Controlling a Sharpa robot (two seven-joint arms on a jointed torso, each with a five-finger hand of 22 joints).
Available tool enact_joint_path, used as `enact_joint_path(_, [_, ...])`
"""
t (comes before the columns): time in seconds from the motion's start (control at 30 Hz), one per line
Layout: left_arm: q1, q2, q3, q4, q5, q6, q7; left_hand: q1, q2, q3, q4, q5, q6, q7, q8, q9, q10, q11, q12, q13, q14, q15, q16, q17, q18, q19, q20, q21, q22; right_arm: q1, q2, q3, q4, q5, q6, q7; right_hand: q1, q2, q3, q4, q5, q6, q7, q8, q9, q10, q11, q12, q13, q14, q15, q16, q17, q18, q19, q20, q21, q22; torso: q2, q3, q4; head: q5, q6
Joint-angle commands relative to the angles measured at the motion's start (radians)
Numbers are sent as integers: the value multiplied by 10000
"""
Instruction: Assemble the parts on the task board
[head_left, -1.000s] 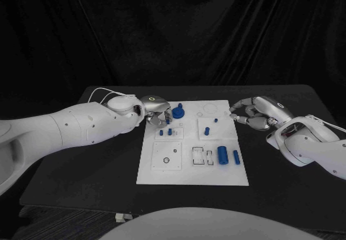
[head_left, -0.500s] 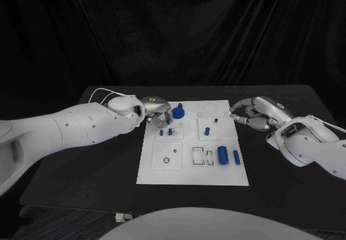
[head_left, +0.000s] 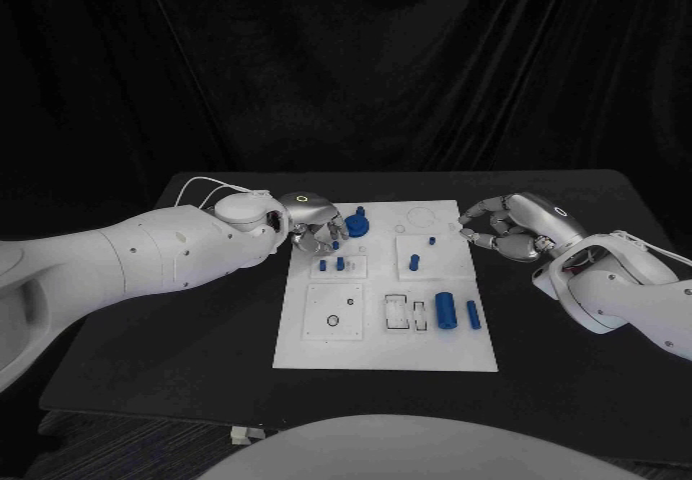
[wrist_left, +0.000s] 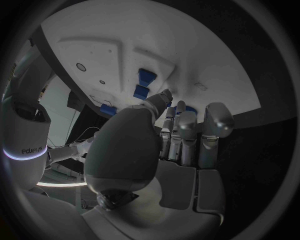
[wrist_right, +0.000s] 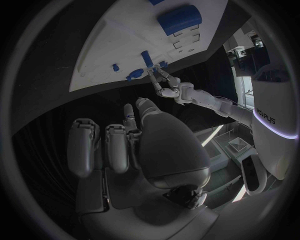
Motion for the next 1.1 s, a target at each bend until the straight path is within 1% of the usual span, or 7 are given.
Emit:
enact_joint_path(0.03, [-15, -6, 8, -37, 26, -33, -301, -46, -93, -86, 95, -165, -353, -107, -13, -93, -291, 34, -12, -15, -85, 14, -83, -53, 132, -70, 35, -105, 1203, -25, -8, 8, 23, -21, -23, -141, 81, -26, 2, -80, 34, -1, 22, 37, -18, 1050, 52, -55, 2609, 673, 62, -59, 433, -54, 412, 50, -59, 2078, 1, 1, -1, 24, -2])
enact_joint_path(0.4, [7, -454, 12, 28, 26, -1228, -55, -111, -96, -562, 345, -454, -428, -224, 93, -144, -903, -78, 17, 98, -627, -22, -776, -866, 272, -458, 81, -1051, 988, 5, -154, 10, 131, -21, -270, -96, 101, -86, -4, -126, 4, 18, 32, 47, -27, 1050, 63, -55, 2609, 668, 68, -68, 413, -50, 405, 54, -77, 2072, -3, -10, -2, 156, -2])
enact_joint_path(0.7, [492, -1397, 15, 585, 2019, -2338, 985, -185, 157, -1404, 1390, -273, -142, 201, 61, -272, -2113, -5, 84, 824, -4403, 760, -5750, -4276, 694, -3986, 711, -6784, -565, 774, -196, 11, 312, -673, 375, -1241, -107, -444, -86, -8, -590, 836, -7, -264, -140, 781, 147, -256, 2233, 194, 115, -1445, -2181, 195, 22, 98, -1225, 1649, -14, -23, 2, 207, -2])
enact_joint_path(0.77, [677, -1671, 15, 816, 3041, -2069, 1457, -320, 148, -1832, 1849, -213, -243, 378, 19, -370, -2960, 52, 74, 875, -5179, 1480, -6770, -4893, 487, -4738, 1006, -7508, -767, 1159, -123, 11, 317, -913, 803, -1787, -120, -573, -101, 47, -697, 1039, 12, -549, -187, 21, 163, -936, 1185, 56, 129, -1978, -3018, 340, -191, 119, -1934, 1374, -15, -24, 4, 215, -2])
enact_joint_path(0.9, [891, -2099, 14, 1321, 4713, -1631, 2161, -1019, 255, -3450, 2104, 368, -872, 589, 4, -636, -4495, -27, 17, 634, -6837, 1774, -8136, -6140, 359, -6145, 1284, -8890, -1330, 1747, 50, 11, 298, -1395, 1757, -2644, 8, -750, 58, 267, -1009, 1089, 32, -997, -230, -4497, 94, -6092, -4524, -51, 87, -2626, -3872, 456, -357, 60, -2728, 1030, -22, -34, 8, 262, -2])
enact_joint_path(1.0, [980, -2398, 12, 1779, 6208, -1279, 2829, -1528, -167, -4389, 2043, 692, -2514, 629, -91, -987, -8497, -71, -372, -397, -10191, 2206, -10131, -7827, 13, -7846, 1555, -9627, -1977, 2076, 251, 11, 255, -2113, 2415, -3193, 143, -974, 185, 476, -1225, 1051, 118, -1240, -217, -5644, 262, -8789, -6480, -204, 264, -3303, -4754, 575, -523, 137, -3501, 687, -19, -48, 1, 360, -2])
enact_joint_path(1.1, [1009, -2622, 9, 2202, 7666, -813, 3549, -1684, 257, -4859, 2073, 717, -3695, 359, -158, -1230, -9573, -406, -456, -666, -12191, 2197, -11428, -9235, -331, -10289, 1799, -9738, -3179, 2222, 458, 11, 151, -2697, 2711, -3366, 388, -1255, 305, 369, -1065, 1029, -5, -1493, -157, -5818, 604, -10922, -8288, -137, 374, -3554, -4964, 596, -465, 299, -3803, 515, -4, -50, -11, 382, -2])
